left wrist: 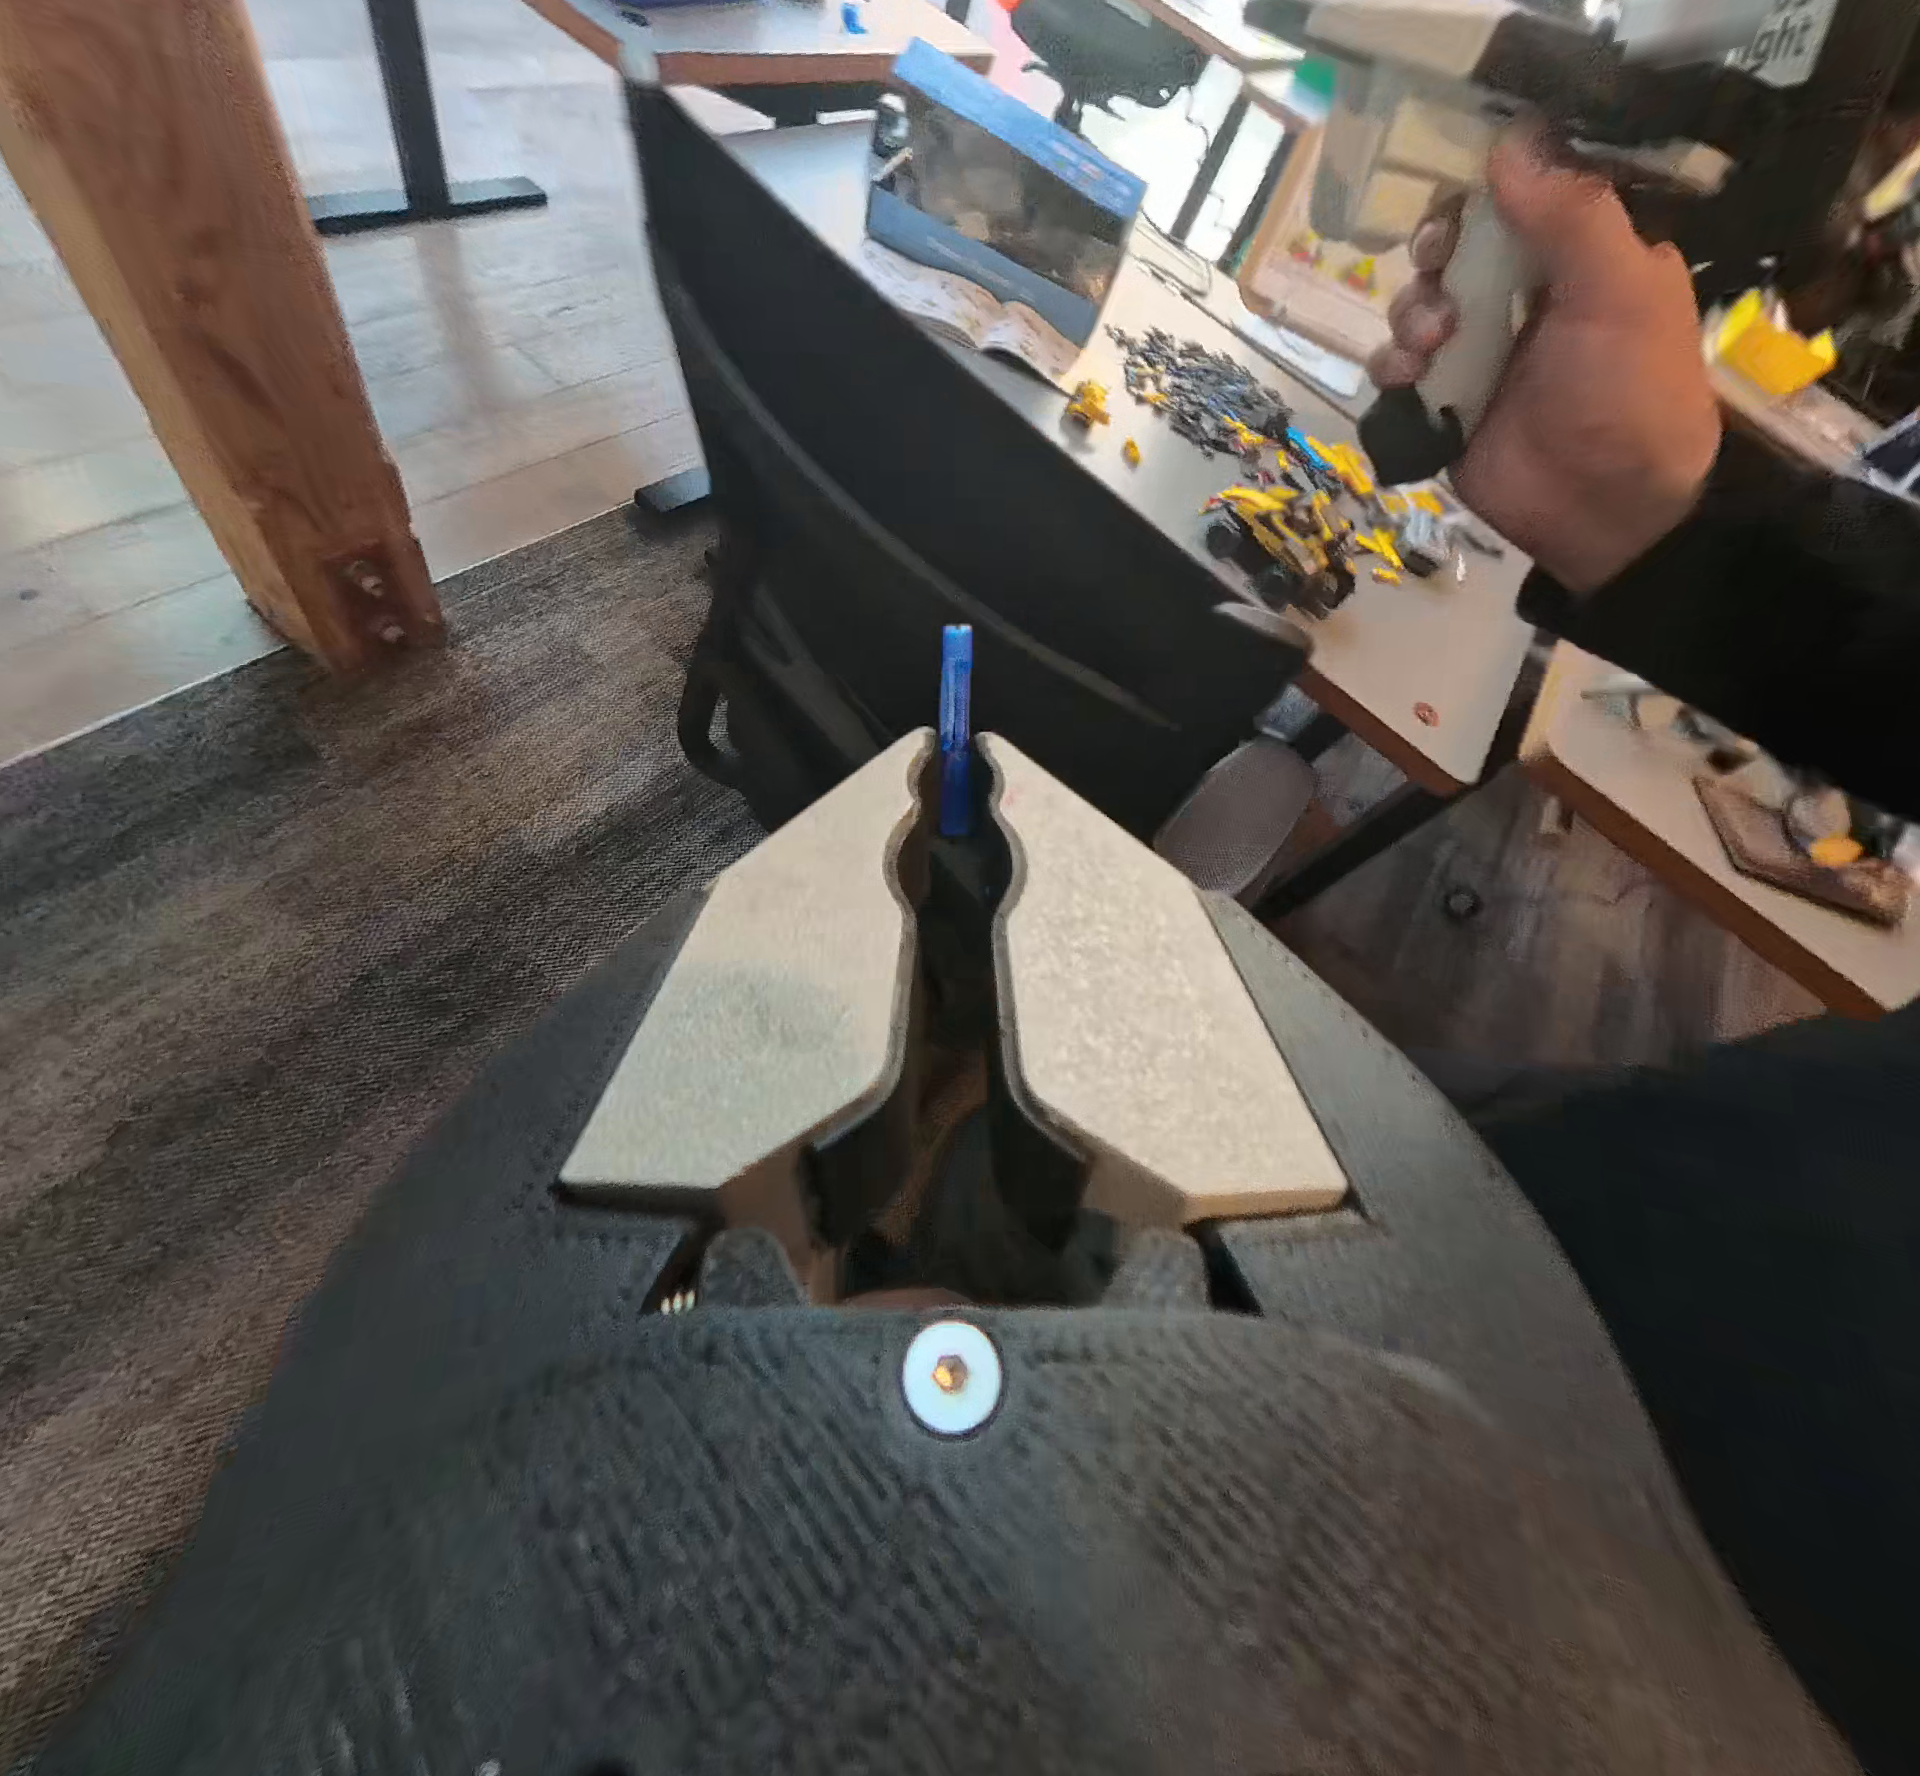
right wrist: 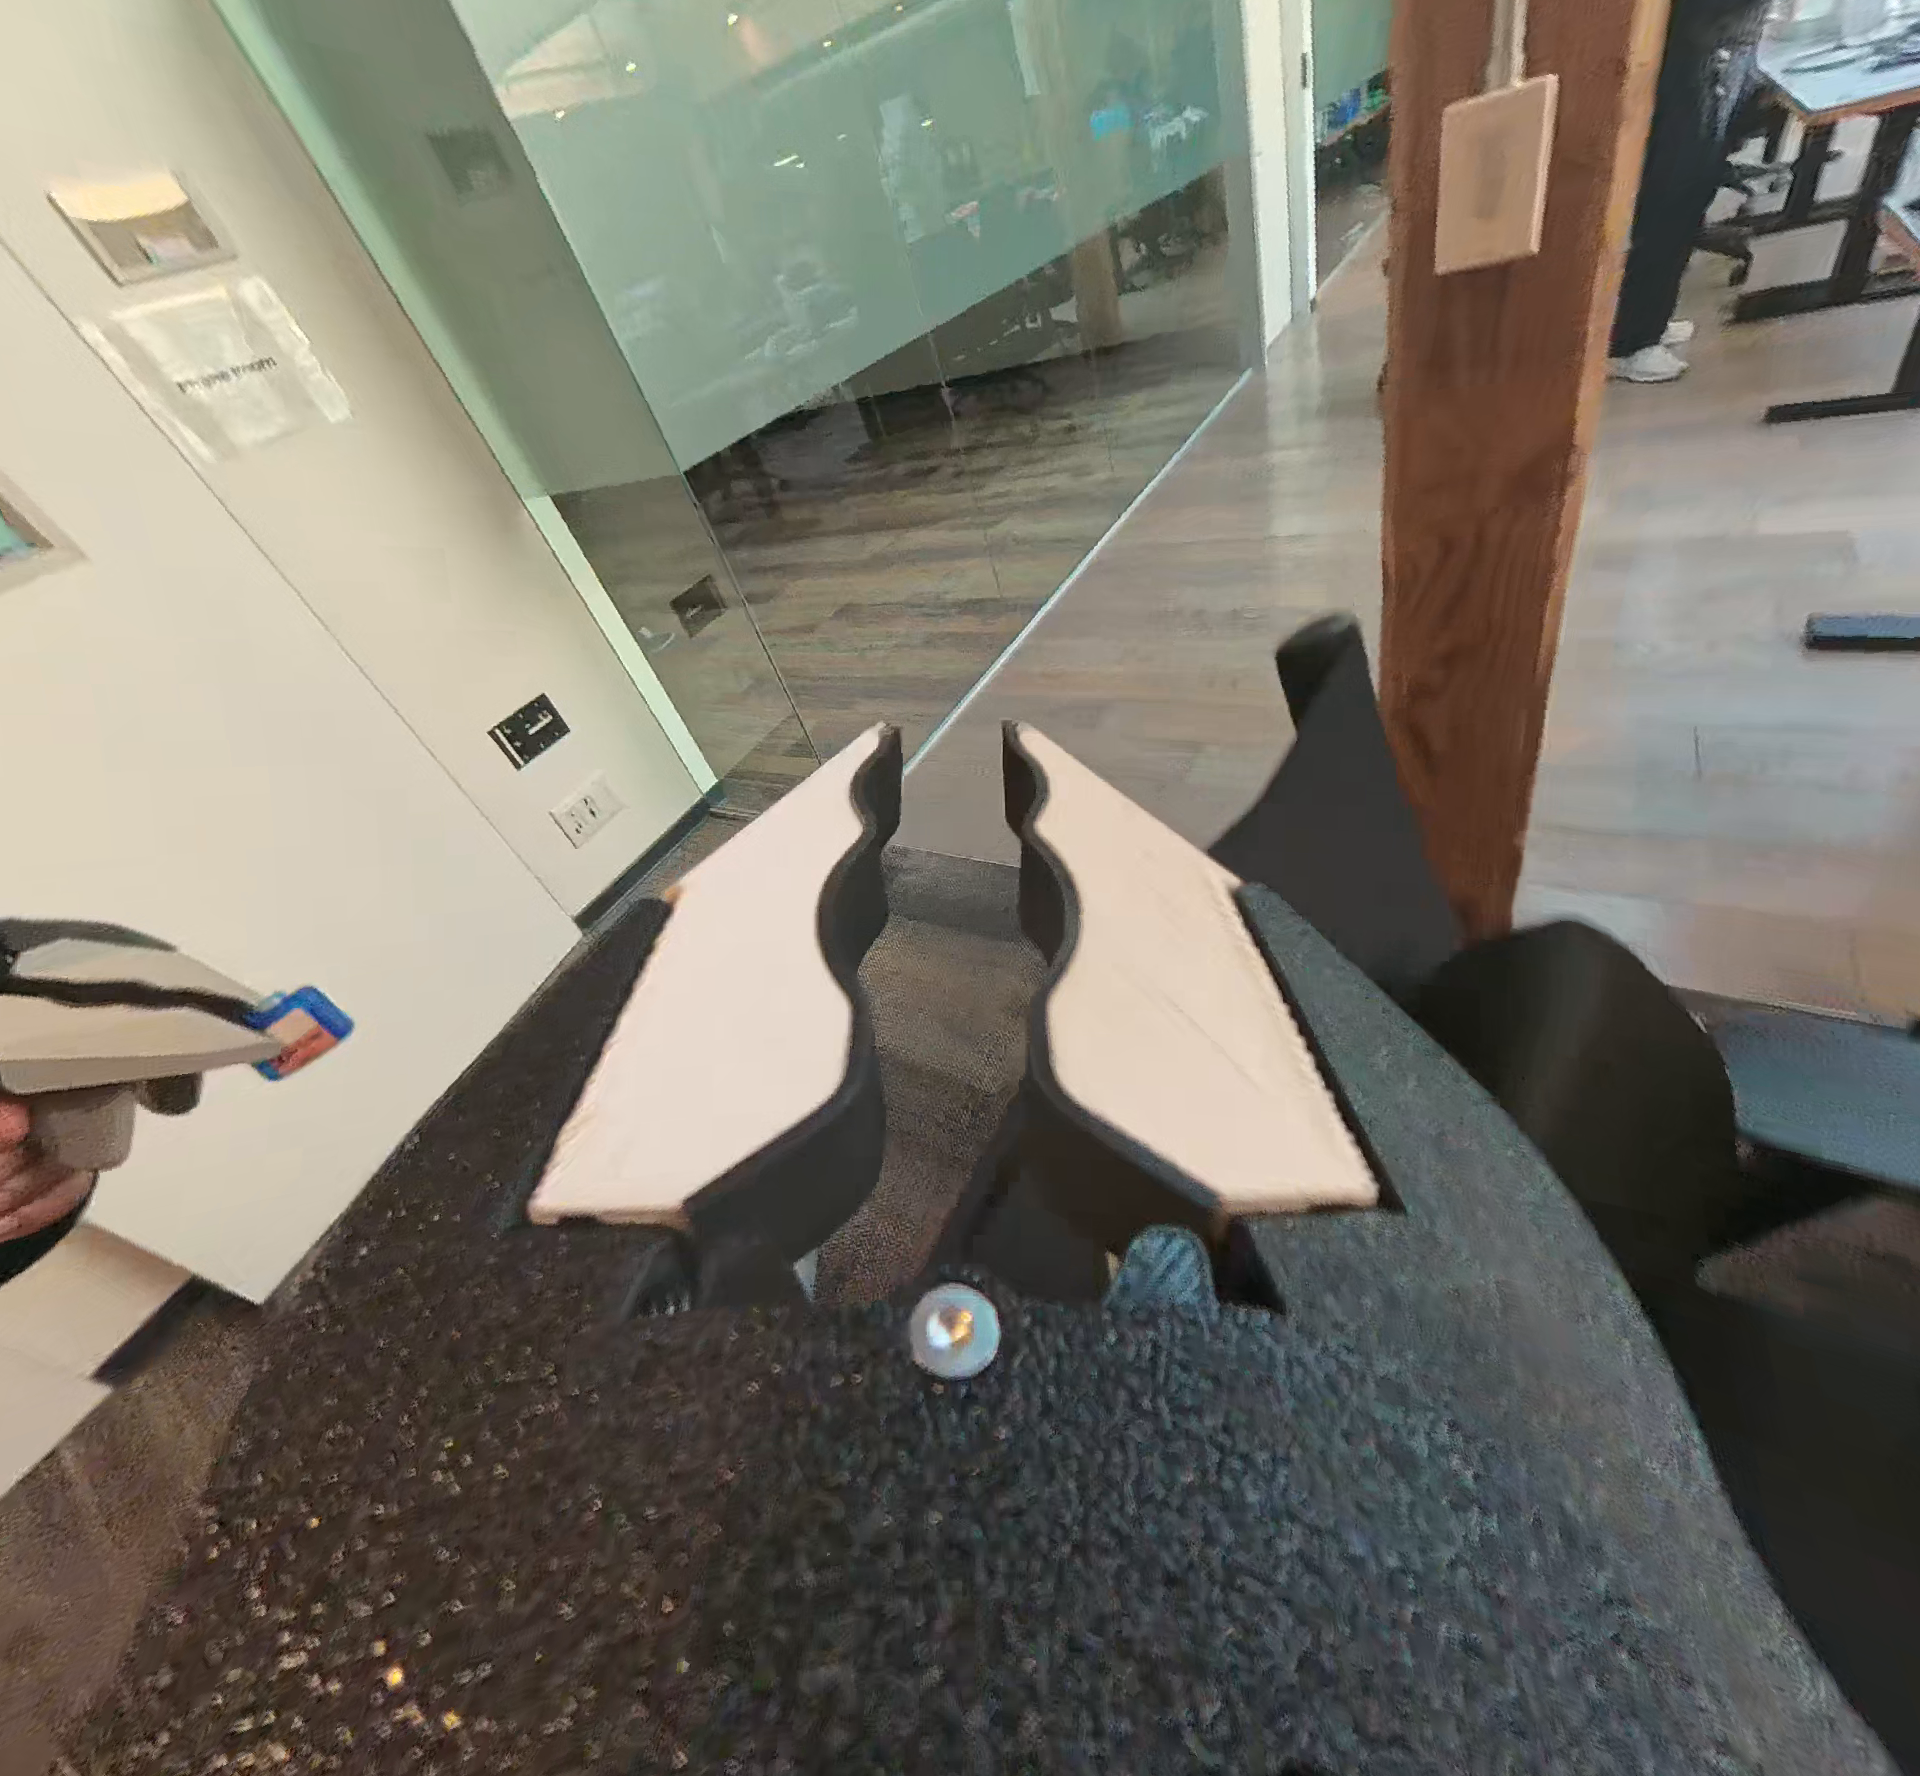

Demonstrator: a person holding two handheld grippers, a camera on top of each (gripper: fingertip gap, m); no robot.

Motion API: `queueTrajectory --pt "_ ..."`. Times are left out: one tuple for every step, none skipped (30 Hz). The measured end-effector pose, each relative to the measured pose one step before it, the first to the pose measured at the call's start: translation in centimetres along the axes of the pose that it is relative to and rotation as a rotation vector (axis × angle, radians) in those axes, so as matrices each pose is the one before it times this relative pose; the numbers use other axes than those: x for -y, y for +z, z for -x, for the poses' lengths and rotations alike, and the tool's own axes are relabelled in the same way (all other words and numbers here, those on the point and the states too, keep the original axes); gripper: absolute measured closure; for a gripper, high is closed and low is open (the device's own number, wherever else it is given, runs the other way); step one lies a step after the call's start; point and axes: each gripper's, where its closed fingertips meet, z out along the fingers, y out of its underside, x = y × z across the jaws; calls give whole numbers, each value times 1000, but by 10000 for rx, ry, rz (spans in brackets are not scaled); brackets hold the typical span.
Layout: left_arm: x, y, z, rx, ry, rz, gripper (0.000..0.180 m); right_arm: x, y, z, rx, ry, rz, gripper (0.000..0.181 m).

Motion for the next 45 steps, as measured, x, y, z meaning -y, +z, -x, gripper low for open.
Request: queueTrajectory --pt "23 -107 1593 2 -315 -118 177 687 1989 55 163 -112 93 160" --pt "71 101 1480 -21 -257 -47 177 626 2021 -121 120 -151 95 157" --pt "-26 -53 1728 60 -86 89 177 620 2061 -327 40 -217 41 156" --pt "12 217 1699 167 79 198 177 584 2103 -527 17 -258 -13 156" --pt "68 285 1798 209 136 248 177 497 2120 -556 32 -232 -2 155" --pt "205 302 1847 184 107 238 178 358 2149 -680 36 -189 2 154" --pt "408 370 1915 166 38 195 178 252 2043 -808 15 -121 -17 154" --pt "575 423 1943 167 -11 161 178 209 2018 -819 21 -65 -73 154" --pt "743 541 2070 170 -23 180 178 181 1937 -840 16 -30 -91 154" --pt "812 646 1843 154 -57 218 178 134 1859 -953 -47 -15 -49 154" --pt "1033 740 1665 97 -101 207 177 64 1752 -1029 -100 35 77 154" --pt "1353 759 1386 -8 -92 151 178 91 1587 -840 -20 29 143 154" --pt "1647 802 1124 -97 -6 61 178 287 1475 -822 14 -87 54 154" --pt "1855 907 1039 -112 108 -22 178 373 1250 -887 -49 -188 -15 154" --pt "1870 1059 1013 -91 185 -54 178 369 1202 -986 -98 -201 -9 154" --pt "1758 1282 1023 -77 204 -31 177 321 1096 -941 -104 -115 52 154" --pt "1620 1329 897 -91 180 -3 178 307 1003 -985 -98 -9 77 154" --pt "1595 1220 712 -164 141 -39 178 414 798 -935 -94 19 27 154" --pt "1541 1362 493 -233 129 -117 177 451 617 -1039 -190 -12 -58 154" --pt "1372 1462 451 -267 141 -133 177 400 486 -1147 -282 -17 -106 154" --pt "1039 1608 505 -306 128 -29 178 221 497 -1222 -291 16 -84 154" --pt "676 1688 519 -361 84 130 178 -98 466 -1171 -265 63 -9 154" --pt "367 1715 474 -416 72 240 178 -411 384 -1088 -232 42 99 153" --pt "176 1821 476 -441 96 281 177 -575 391 -1080 -290 -50 159 153" --pt "280 1652 615 -438 125 300 177 -713 330 -1168 -365 -115 213 153" --pt "357 1521 720 -417 172 307 177 -800 271 -1287 -392 -110 240 153" --pt "489 1365 857 -376 207 273 177 -794 306 -1285 -368 -55 240 153" --pt "672 1324 1020 -348 210 204 177 -815 307 -1430 -373 19 245 153" --pt "909 1125 1026 -364 213 118 178 -654 348 -1443 -385 102 208 153" --pt "1082 1065 969 -414 208 47 178 -466 381 -1416 -360 196 145 152" --pt "1174 1038 917 -466 185 19 177 -315 419 -1452 -362 267 95 153" --pt "1302 1171 939 -512 211 17 177 -139 351 -1355 -433 297 72 152" --pt "1212 1114 722 -546 231 108 177 -79 355 -1373 -531 331 68 153" --pt "1199 1124 645 -583 249 250 178 -21 346 -1198 -488 362 70 153" --pt "1173 924 428 -589 375 282 177 205 372 -905 -346 335 -9 152" --pt "1263 895 650 -466 567 209 177 354 296 -706 -263 201 -119 153" --pt "1084 837 861 -293 617 214 177 227 292 -716 -301 142 -91 153" --pt "904 964 975 -284 482 326 177 15 271 -667 -292 163 74 153" --pt "816 860 737 -394 311 376 177 50 183 -593 -255 110 108 153" --pt "980 693 681 -386 258 252 177 210 114 -669 -298 -72 -31 153" --pt "1238 580 904 -262 327 42 177 259 247 -896 -386 -218 -103 152" --pt "1149 571 1019 -137 352 -54 177 -15 366 -1045 -400 -225 -20 152" --pt "891 734 1103 -137 299 -5 177 -270 603 -1071 -342 -138 94 153" --pt "598 865 1166 -180 203 120 177 -362 773 -1009 -245 -43 122 152" --pt "448 965 1311 -164 114 185 177 -319 896 -954 -160 29 89 152"
